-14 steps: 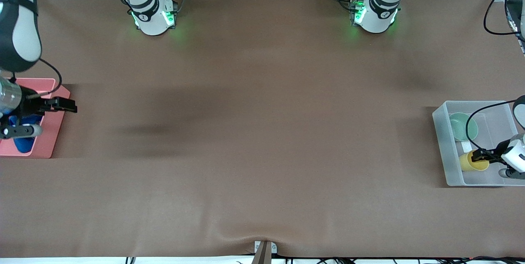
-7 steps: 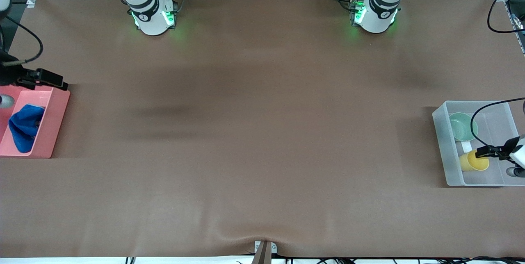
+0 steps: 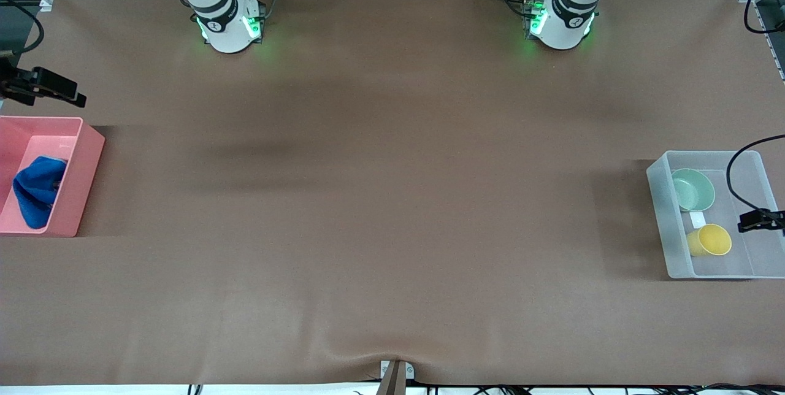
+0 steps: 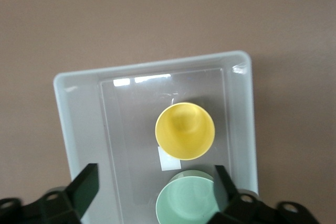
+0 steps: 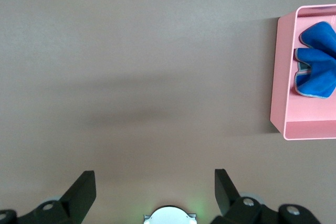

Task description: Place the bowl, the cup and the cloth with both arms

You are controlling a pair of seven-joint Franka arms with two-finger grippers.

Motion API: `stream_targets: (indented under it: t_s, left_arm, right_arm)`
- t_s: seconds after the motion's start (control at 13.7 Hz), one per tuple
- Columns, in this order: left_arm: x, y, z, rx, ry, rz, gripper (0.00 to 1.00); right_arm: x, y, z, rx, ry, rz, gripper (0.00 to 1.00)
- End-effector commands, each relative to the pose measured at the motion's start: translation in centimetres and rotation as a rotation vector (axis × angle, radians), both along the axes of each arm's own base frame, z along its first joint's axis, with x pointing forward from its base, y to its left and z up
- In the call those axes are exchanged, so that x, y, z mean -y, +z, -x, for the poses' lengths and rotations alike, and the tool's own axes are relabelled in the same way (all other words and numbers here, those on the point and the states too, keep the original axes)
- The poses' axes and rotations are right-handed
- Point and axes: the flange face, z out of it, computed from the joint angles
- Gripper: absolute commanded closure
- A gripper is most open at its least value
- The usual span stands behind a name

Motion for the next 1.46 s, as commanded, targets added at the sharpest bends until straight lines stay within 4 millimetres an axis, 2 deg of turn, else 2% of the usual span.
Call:
stream_targets:
  t_s: [0.0, 0.15, 0.29, 0.51, 0.8, 1.1, 1.39]
  left_arm:
    - [2.4, 1.4, 0.1, 0.004, 0.014, -0.006, 0.0]
    - [4.9, 1.7, -0.3, -0.001, 0.086, 0.005, 0.0]
    - [7.5, 2.7, -0.5, -0.011, 0.134, 0.001, 0.0]
    - [10.3, 3.9, -0.4, -0.026, 0.142, 0.017, 0.0]
    - [16.5, 4.9, -0.8, -0.03, 0.191, 0.013, 0.0]
    - [19.8, 5.5, -0.8, -0.032, 0.207, 0.009, 0.0]
    - [22.9, 7.1, -0.4, -0.027, 0.25, -0.006, 0.0]
  right_arm:
    - [0.2, 0.5, 0.3, 0.005, 0.009, -0.006, 0.0]
    - [-0.3, 1.8, 0.3, 0.033, 0.035, -0.004, 0.0]
    - [0.1, 1.6, 0.3, 0.029, 0.029, -0.003, 0.0]
    - [0.3, 1.4, 0.3, 0.024, 0.053, -0.008, 0.0]
    - [-0.1, 1.4, 0.6, 0.004, 0.06, -0.008, 0.0]
    - [-0.5, 2.0, 0.1, 0.048, 0.073, 0.022, 0.0]
    - [-0.9, 1.8, -0.3, 0.058, 0.08, 0.025, 0.0]
